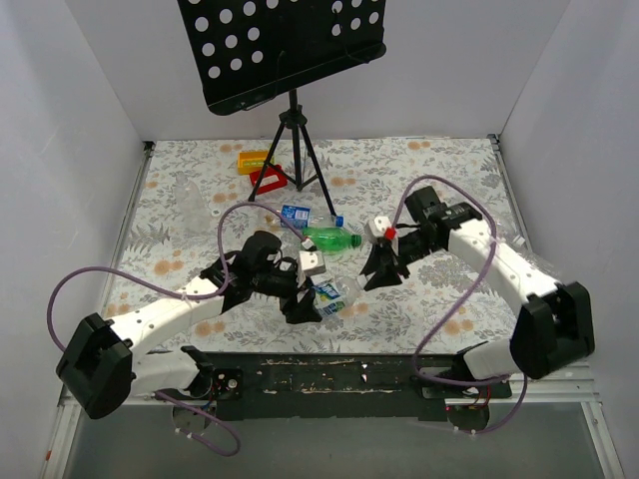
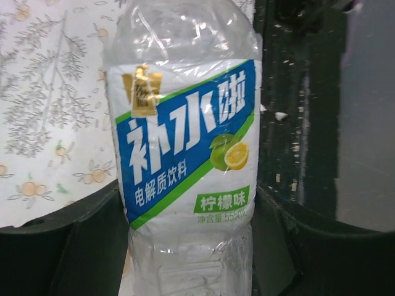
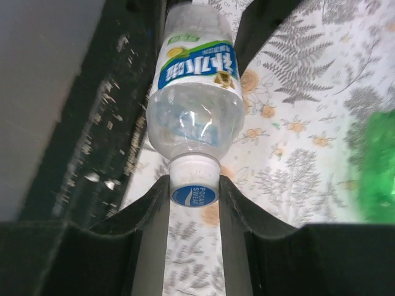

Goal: Unscrew the bottle caps
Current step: Unscrew the bottle cap from the plastic bottle.

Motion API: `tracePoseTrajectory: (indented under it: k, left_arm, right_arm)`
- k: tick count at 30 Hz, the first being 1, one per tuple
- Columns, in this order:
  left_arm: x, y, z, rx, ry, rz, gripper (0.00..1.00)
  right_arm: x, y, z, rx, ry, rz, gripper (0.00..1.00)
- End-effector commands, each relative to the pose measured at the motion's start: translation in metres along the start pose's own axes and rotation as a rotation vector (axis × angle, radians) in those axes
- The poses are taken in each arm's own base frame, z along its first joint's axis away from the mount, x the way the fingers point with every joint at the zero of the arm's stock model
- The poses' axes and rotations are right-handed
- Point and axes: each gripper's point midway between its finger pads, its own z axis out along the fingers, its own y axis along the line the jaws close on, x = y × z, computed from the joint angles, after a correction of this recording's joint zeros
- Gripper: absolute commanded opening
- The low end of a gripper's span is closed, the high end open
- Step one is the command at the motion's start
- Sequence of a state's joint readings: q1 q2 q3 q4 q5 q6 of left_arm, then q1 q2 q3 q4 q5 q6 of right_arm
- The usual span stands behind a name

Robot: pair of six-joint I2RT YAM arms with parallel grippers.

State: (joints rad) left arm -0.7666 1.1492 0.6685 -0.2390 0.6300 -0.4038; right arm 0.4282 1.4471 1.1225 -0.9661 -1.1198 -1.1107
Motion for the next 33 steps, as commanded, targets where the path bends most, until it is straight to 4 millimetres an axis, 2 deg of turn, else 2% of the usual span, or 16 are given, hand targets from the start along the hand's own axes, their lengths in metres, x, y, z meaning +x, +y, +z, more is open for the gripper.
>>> tracePoseTrajectory:
  k: [1, 3, 7, 8, 9, 12, 14, 17, 21, 25, 28, 31, 33]
  left_arm:
    - [-0.034, -0.04, -0.018, 0.334, -0.11, -0.091, 0.06]
    - [-0.032, -0.039, -0.017, 0.359, -0.099, -0.115, 0.07]
    - [-0.024, -0.021, -0.009, 0.275, -0.063, -0.1, 0.06]
    - [-0.024, -0.016, -0.009, 0.237, -0.062, -0.085, 0.05]
    - [-0.023, -0.011, -0.01, 0.205, -0.062, -0.066, 0.05]
    - [-0.018, 0.001, -0.012, 0.095, -0.057, -0.005, 0.04]
    - [-0.014, 0.003, -0.013, 0.053, -0.047, 0.033, 0.03]
    - [-0.008, 0.004, -0.011, -0.003, -0.027, 0.086, 0.01]
    - [-0.003, 0.008, -0.007, -0.124, -0.013, 0.173, 0.0]
    - [-0.005, 0.015, -0.009, -0.202, -0.037, 0.194, 0.0]
    - [-0.01, 0.016, -0.009, -0.212, -0.056, 0.199, 0.0]
    - [-0.013, 0.017, -0.008, -0.214, -0.066, 0.197, 0.0]
    - [-0.014, 0.017, -0.008, -0.213, -0.074, 0.197, 0.0]
  right_arm:
    - [0.005, -0.008, -0.006, 0.137, 0.165, -0.569, 0.01]
    - [0.015, -0.012, -0.005, 0.179, 0.211, -0.578, 0.01]
    - [0.006, -0.007, 0.001, 0.172, 0.143, -0.419, 0.03]
    - [0.004, -0.005, 0.003, 0.171, 0.118, -0.378, 0.08]
    - [-0.001, -0.003, 0.004, 0.18, 0.094, -0.33, 0.17]
    - [-0.013, 0.002, 0.003, 0.188, 0.033, -0.188, 0.52]
    - [-0.021, 0.003, 0.002, 0.193, -0.003, -0.112, 0.65]
    - [-0.035, 0.004, -0.004, 0.181, -0.071, 0.032, 0.76]
    - [-0.037, -0.01, -0.017, 0.241, -0.134, 0.395, 0.75]
    - [-0.023, -0.013, -0.022, 0.293, -0.163, 0.701, 0.75]
    - [-0.01, -0.004, -0.015, 0.265, -0.164, 0.771, 0.75]
    - [0.001, -0.003, -0.008, 0.266, -0.164, 0.792, 0.74]
    - [0.002, -0.002, -0.003, 0.25, -0.166, 0.799, 0.73]
